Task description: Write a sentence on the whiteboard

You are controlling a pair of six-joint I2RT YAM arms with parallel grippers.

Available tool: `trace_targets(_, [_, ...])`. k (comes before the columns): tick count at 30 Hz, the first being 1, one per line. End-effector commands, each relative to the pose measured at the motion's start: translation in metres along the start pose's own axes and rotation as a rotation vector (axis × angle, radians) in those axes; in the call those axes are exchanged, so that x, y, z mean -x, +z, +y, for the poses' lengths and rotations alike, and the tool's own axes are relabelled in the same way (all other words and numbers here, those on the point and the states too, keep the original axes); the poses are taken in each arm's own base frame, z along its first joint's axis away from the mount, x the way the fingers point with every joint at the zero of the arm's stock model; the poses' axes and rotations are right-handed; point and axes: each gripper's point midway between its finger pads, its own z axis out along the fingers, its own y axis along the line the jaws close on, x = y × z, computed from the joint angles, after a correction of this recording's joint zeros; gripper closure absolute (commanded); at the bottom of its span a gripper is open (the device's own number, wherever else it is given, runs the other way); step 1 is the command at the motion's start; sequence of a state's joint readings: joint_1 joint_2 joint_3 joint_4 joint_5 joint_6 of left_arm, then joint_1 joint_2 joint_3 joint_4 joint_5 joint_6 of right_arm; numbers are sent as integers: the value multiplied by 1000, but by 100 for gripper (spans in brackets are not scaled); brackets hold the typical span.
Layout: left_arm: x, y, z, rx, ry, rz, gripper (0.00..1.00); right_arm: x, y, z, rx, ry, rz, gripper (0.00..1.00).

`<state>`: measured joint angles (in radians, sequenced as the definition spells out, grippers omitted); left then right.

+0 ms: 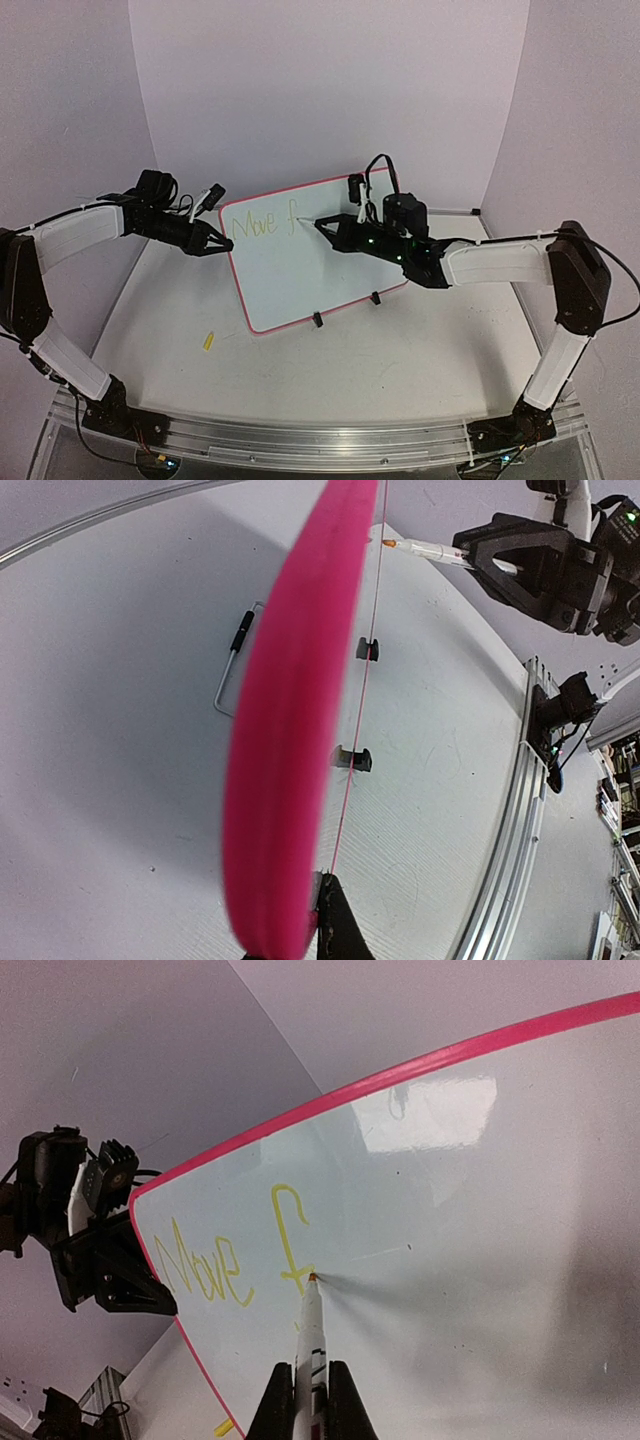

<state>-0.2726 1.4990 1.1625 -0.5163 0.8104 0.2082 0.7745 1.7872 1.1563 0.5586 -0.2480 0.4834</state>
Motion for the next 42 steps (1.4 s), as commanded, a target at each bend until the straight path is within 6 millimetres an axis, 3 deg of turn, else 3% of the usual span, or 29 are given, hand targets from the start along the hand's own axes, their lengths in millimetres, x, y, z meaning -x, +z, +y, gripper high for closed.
trace_targets(1, [-4,-1,5,61,30,18,100,23,-25,18,50,-29,-20,100])
trace_targets(9, [-3,-1,4,63,35,16,100,18,-31,11,72,-18,15,100])
trace_targets(19, [-5,2,3,63,36,27,100,13,-15,4,63,-27,29,100])
trace_targets(34, [-7,3,4,64,34,34,100,22,-2,-7,11,-32,-4,100])
trace_targets(42, [-8,4,5,66,32,37,100,13,6,-9,24,-30,34,100])
